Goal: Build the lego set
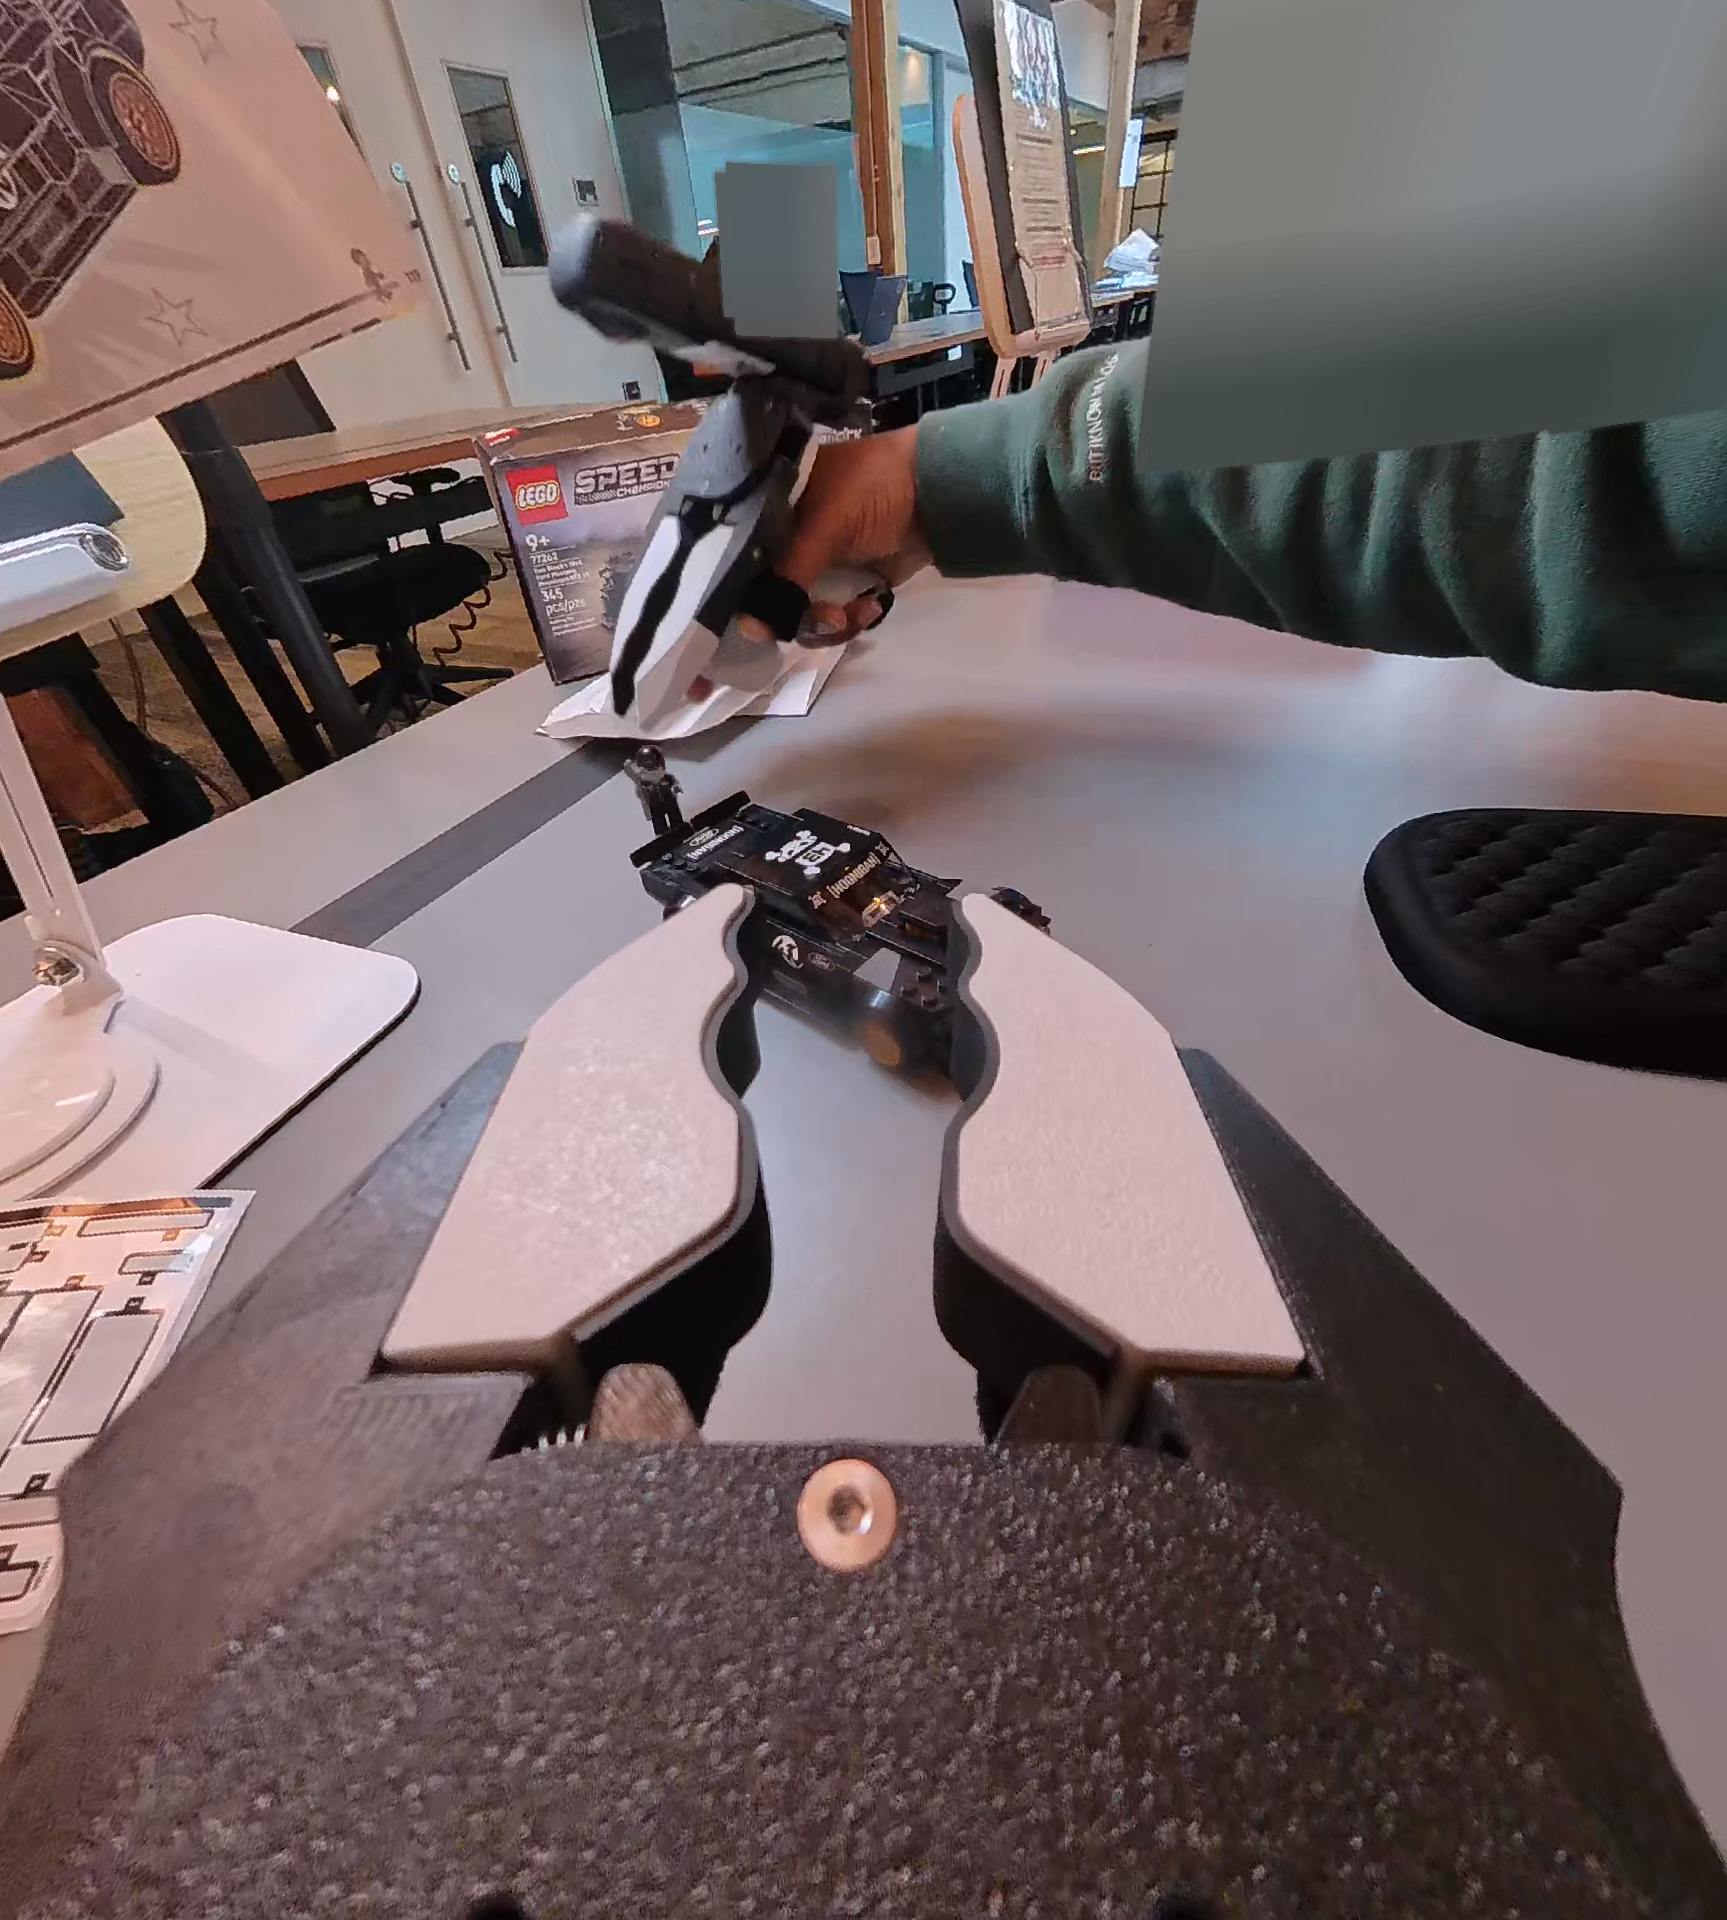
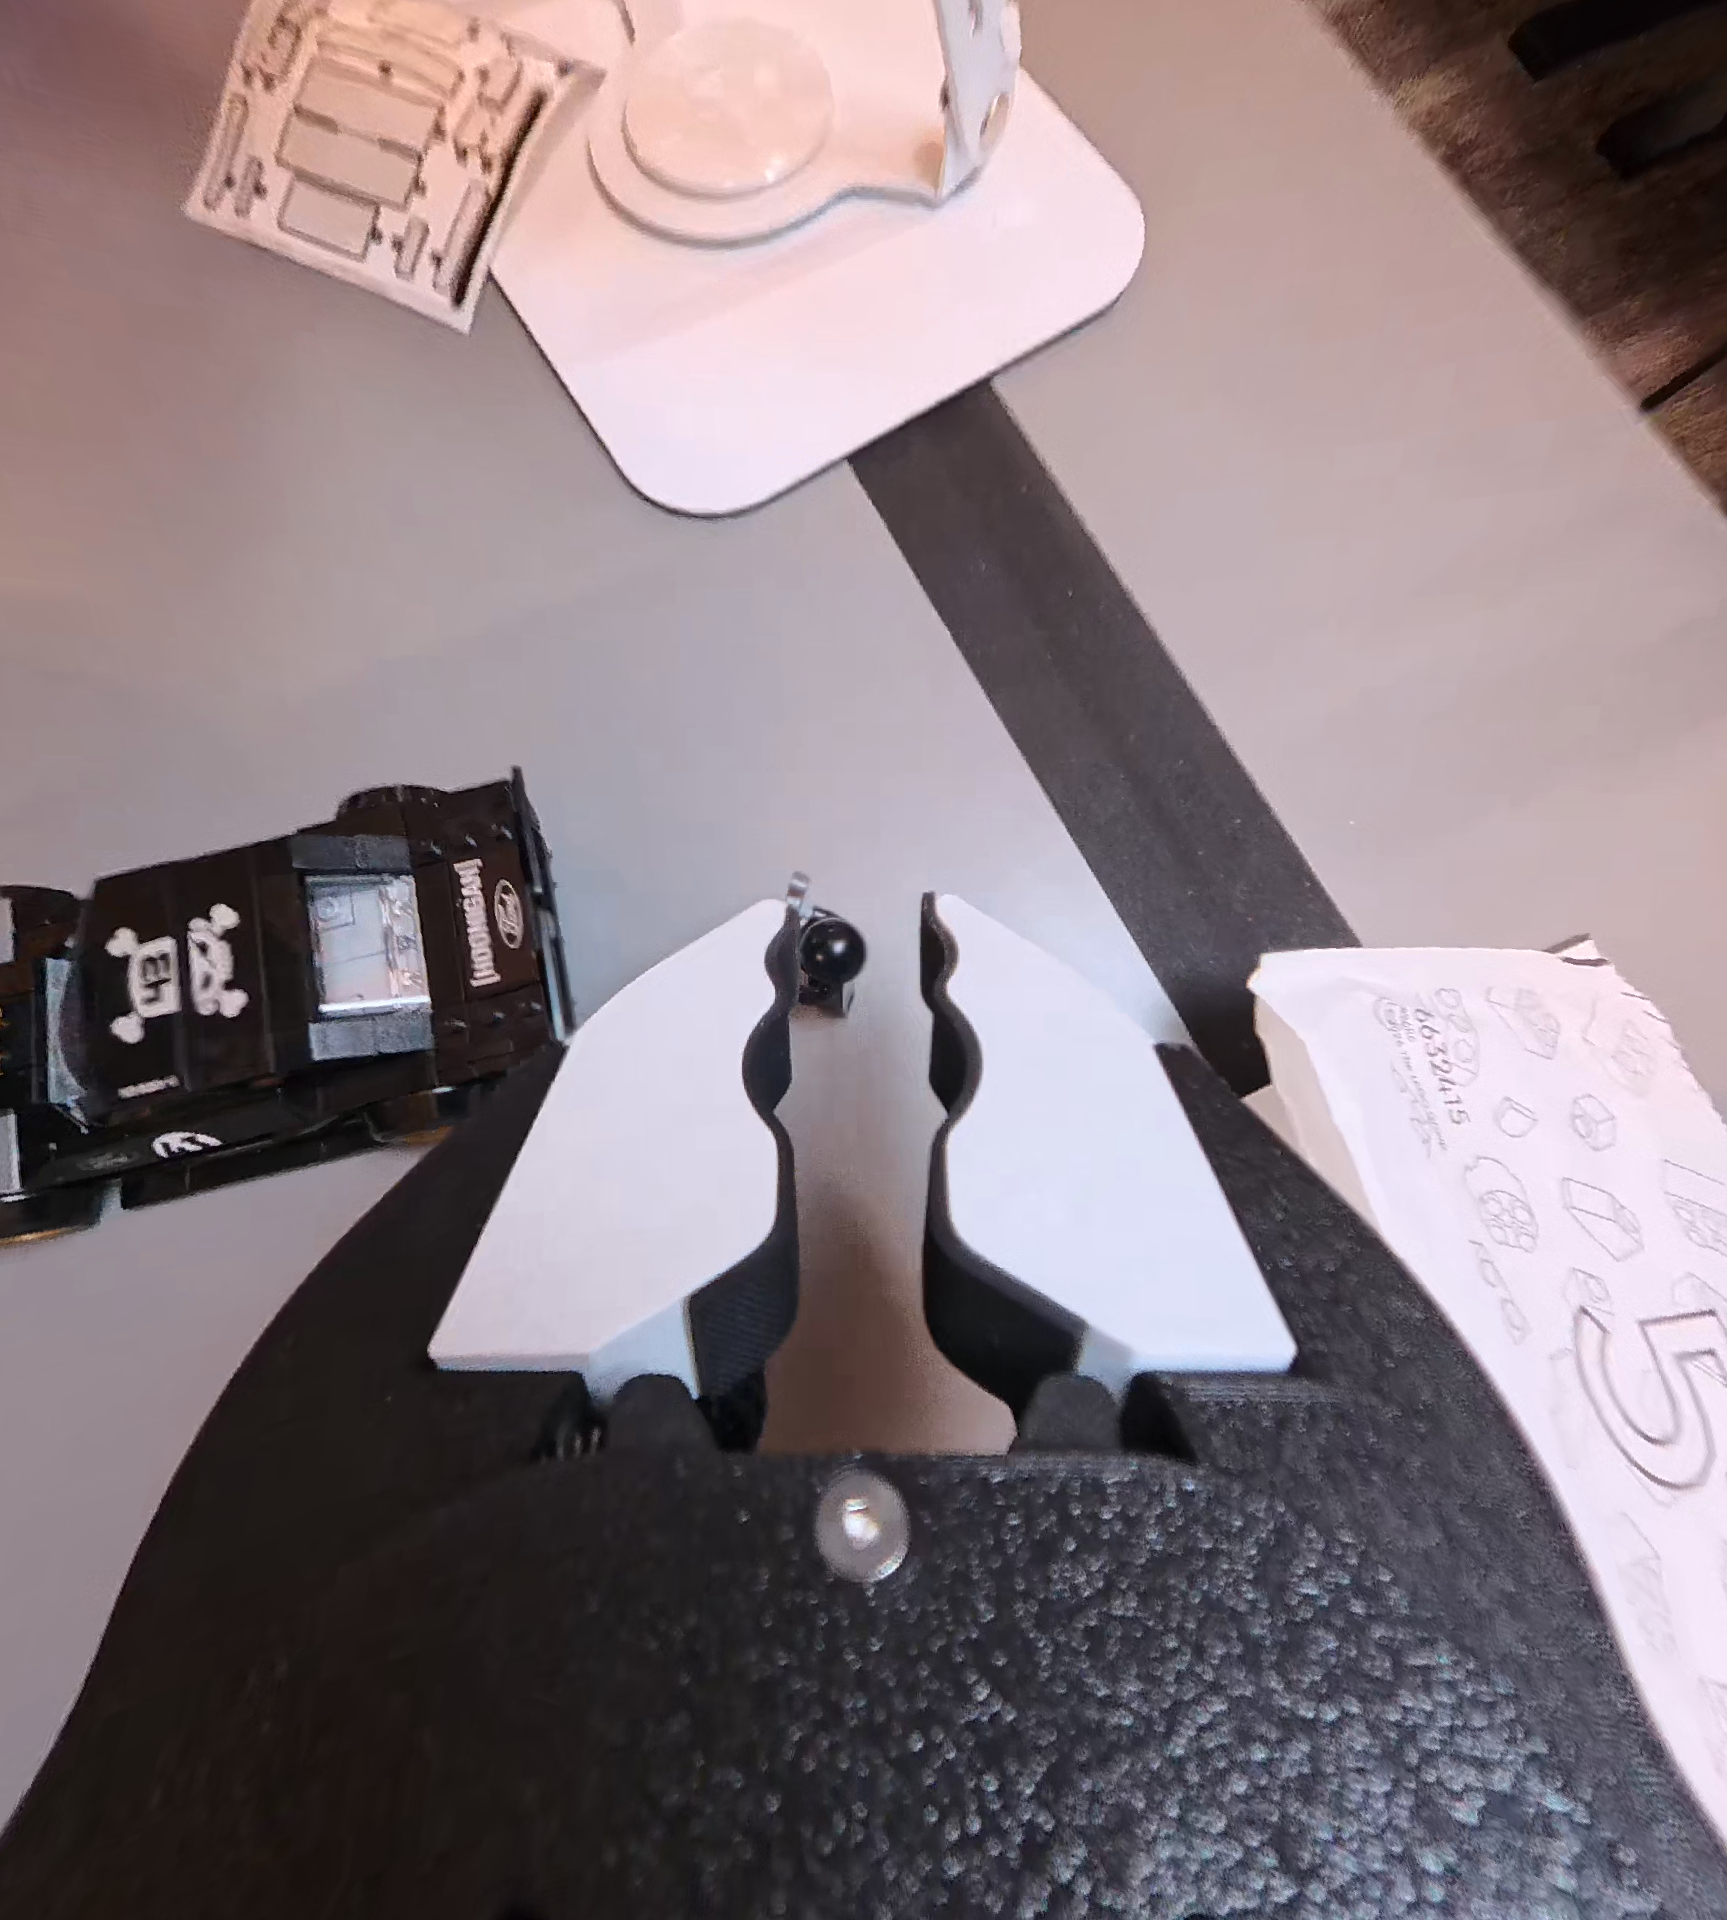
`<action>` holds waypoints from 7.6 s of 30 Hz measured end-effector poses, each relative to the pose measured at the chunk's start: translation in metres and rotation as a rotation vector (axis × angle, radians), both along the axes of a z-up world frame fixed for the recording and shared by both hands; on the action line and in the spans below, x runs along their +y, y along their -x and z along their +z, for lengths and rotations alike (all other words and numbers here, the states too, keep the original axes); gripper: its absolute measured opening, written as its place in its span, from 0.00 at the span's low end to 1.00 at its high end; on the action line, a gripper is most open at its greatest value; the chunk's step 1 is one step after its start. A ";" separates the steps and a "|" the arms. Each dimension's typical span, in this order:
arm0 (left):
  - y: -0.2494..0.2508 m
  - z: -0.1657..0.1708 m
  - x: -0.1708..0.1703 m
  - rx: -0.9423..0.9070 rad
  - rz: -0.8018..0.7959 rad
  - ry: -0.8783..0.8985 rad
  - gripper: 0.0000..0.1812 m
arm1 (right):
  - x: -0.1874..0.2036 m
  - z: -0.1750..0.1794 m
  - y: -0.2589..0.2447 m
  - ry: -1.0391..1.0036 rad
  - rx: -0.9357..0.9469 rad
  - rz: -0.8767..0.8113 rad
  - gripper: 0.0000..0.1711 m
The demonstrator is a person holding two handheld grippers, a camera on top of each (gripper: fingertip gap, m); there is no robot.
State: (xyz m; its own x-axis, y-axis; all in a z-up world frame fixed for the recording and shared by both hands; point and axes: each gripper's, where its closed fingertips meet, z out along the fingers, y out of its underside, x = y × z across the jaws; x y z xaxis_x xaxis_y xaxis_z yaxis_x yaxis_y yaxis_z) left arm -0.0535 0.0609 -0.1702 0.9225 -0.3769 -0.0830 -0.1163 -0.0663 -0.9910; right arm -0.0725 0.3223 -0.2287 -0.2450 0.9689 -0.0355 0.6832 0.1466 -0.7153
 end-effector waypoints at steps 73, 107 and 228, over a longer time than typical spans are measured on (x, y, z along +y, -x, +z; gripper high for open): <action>0.000 -0.065 0.005 0.180 0.000 0.368 0.23 | -0.133 -0.051 -0.046 0.031 -0.410 -0.959 0.46; -0.019 -0.089 -0.009 0.362 -0.066 0.473 0.22 | -0.189 -0.024 -0.083 0.570 -0.303 -0.367 0.44; -0.015 -0.099 -0.021 0.310 -0.064 0.566 0.22 | -0.248 -0.052 -0.107 -0.013 -0.121 -0.198 0.50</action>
State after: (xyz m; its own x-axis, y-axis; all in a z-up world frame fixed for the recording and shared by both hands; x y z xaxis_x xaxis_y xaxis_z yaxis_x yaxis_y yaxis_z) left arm -0.0380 0.0396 -0.2689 0.8622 -0.4935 -0.1143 -0.4121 -0.5519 -0.7250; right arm 0.0348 0.0744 -0.2807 -0.0446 0.9982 -0.0403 0.7804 0.0096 -0.6252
